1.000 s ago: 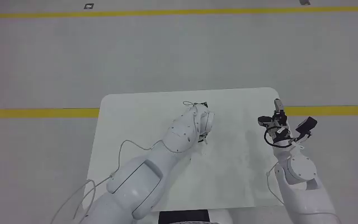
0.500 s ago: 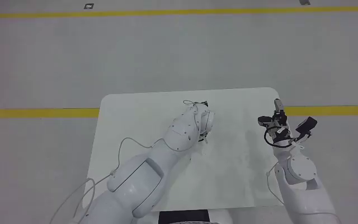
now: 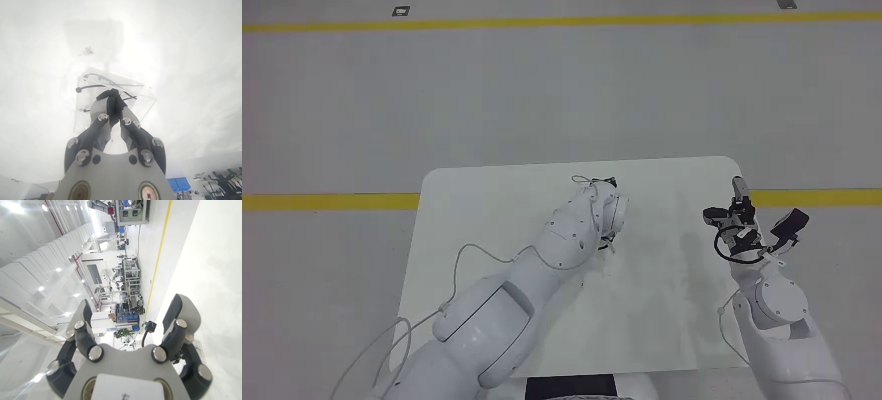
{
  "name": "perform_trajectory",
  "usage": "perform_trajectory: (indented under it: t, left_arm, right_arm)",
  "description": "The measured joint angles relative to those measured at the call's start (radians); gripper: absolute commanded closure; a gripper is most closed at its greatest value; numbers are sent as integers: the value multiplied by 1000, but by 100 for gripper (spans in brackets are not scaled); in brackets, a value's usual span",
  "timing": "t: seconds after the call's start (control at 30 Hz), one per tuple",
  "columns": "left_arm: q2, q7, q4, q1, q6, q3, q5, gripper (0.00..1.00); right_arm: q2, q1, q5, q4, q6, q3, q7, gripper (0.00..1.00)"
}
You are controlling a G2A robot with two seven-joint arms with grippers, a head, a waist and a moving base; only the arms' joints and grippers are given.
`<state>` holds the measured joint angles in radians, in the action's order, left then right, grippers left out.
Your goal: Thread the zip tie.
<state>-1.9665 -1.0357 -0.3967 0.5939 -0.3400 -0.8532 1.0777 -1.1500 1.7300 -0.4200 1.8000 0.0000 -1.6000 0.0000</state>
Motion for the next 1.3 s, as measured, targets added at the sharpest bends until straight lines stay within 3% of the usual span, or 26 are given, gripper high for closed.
perform_trajectory:
  t: [0.23,0.53,0.7,0.97,1.3]
  left_arm:
    - [14,-68,-56,15,0,-4,11,100]
    - [51,-153,-167,54,18,-15,22,100]
    - [75,-211,-250,85,31,-21,38,100]
    - [113,-276,-391,148,0,-27,108,100]
    - [148,-317,-547,226,0,-57,182,100]
  right_arm:
    - [0,0,0,0,0,0,0,0]
    - [0,0,0,0,0,0,0,0]
    - [0,0,0,0,0,0,0,0]
    - [0,0,0,0,0,0,0,0]
    - [0,0,0,0,0,0,0,0]
